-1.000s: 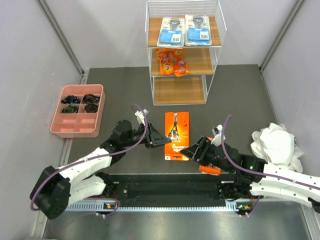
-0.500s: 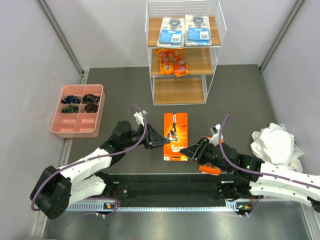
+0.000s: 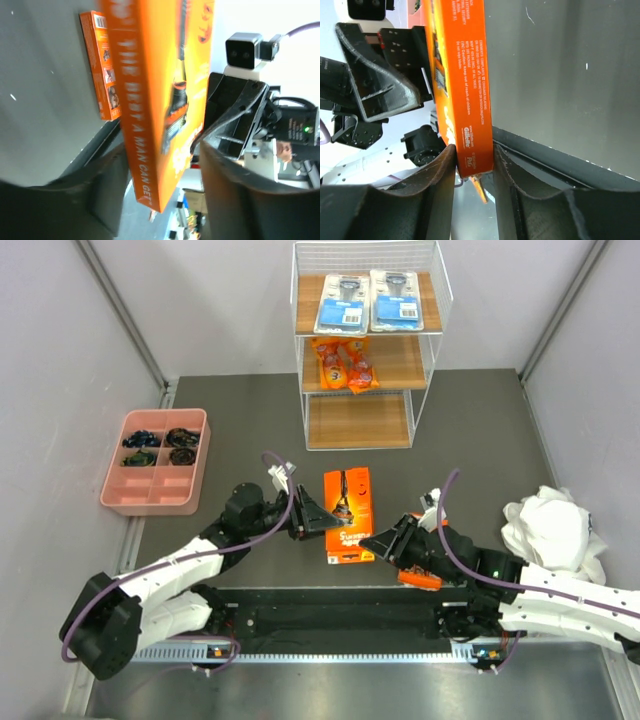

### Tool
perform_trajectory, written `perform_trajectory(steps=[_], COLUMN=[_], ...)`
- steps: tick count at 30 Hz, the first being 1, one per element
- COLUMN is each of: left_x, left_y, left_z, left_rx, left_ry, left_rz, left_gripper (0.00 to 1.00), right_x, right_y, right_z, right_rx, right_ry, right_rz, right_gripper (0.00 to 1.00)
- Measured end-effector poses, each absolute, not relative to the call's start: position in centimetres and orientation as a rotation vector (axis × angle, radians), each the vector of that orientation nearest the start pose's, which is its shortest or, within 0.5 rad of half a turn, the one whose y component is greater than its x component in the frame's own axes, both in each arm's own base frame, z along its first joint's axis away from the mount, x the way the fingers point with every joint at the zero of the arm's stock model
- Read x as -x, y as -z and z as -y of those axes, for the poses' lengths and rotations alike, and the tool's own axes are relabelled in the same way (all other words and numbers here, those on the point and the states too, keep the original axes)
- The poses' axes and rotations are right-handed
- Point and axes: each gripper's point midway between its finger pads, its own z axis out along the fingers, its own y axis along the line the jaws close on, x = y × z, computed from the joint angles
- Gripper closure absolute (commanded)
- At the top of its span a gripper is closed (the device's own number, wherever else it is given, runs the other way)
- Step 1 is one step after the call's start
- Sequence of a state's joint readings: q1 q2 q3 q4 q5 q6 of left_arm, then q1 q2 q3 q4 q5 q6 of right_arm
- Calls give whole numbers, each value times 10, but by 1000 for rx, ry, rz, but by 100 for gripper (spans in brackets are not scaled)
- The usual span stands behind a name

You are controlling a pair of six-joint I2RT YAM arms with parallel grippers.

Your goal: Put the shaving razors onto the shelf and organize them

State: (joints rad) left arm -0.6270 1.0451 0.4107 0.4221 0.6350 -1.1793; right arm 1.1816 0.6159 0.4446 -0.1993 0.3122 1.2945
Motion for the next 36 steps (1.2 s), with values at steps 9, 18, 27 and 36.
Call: perform_trajectory(steps=[9,18,27,36], left_x=[-170,-206,-217,-209], left_y=[-182,-186,-151,-128], left_z=[276,226,149,125], left_rx=[11,105,284,310], left_ry=[1579,1048,466,280], left_rz=[-2198,-2222,-2341,-2418], left_gripper=[1,1,1,1], right_x=[-123,-122,-122,-120], right_y=[-176,-166,-165,-157], right_z=[-260,-258,-259,-262], right_rx=[-352,-346,-345,-332], right_ry=[-1276,-1254,-1251,-1235], right_rz=[-2153,-2177,-2182,-2215], right_gripper=[100,100,100,100])
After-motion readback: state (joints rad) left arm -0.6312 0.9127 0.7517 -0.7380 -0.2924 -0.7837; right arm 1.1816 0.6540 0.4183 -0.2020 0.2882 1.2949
